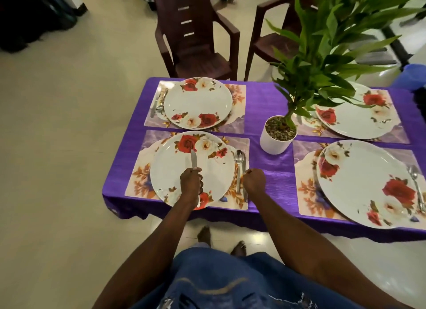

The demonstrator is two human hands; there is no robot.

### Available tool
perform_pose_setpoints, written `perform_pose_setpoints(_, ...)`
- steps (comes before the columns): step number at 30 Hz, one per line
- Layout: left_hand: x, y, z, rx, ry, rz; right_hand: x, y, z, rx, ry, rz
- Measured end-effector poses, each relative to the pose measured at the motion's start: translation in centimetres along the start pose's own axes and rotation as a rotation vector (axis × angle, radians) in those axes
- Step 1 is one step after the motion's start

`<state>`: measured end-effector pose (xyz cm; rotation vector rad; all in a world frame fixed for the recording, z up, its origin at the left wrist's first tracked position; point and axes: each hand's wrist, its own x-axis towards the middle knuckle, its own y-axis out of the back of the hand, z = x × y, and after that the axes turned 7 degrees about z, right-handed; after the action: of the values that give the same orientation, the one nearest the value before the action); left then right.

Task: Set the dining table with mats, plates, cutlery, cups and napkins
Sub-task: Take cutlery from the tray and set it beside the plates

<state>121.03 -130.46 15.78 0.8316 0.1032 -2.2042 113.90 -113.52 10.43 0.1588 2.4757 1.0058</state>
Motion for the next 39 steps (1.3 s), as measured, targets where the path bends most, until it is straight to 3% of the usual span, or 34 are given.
perform_pose_setpoints(14,2.7,1.5,0.6,0.064,-0.041,-0.062,-1.4,-1.6,-1.9,-0.007,0.004,0.113)
perform_pose_setpoints(17,3.3,1.7,0.6,0.088,-0.060,-0.066,-2.0,-1.9,-2.0,0.037,0.073,0.142)
perform_pose_setpoints(21,3.9,2.0,0.7,0.080,-0.043,-0.071,-2.7,-3.1,-1.8,0.042,0.192,0.087)
perform_pose_setpoints(27,4.3,2.2,0.5,0.089,-0.031,-0.070,-2.8,-3.7,-1.7,0.111,0.131,0.101)
perform_pose_setpoints(39,4.6,3.4,0.3,0.078,-0.006,-0.048,-3.3,-6.4,-4.1,0.074,0.198,0.046)
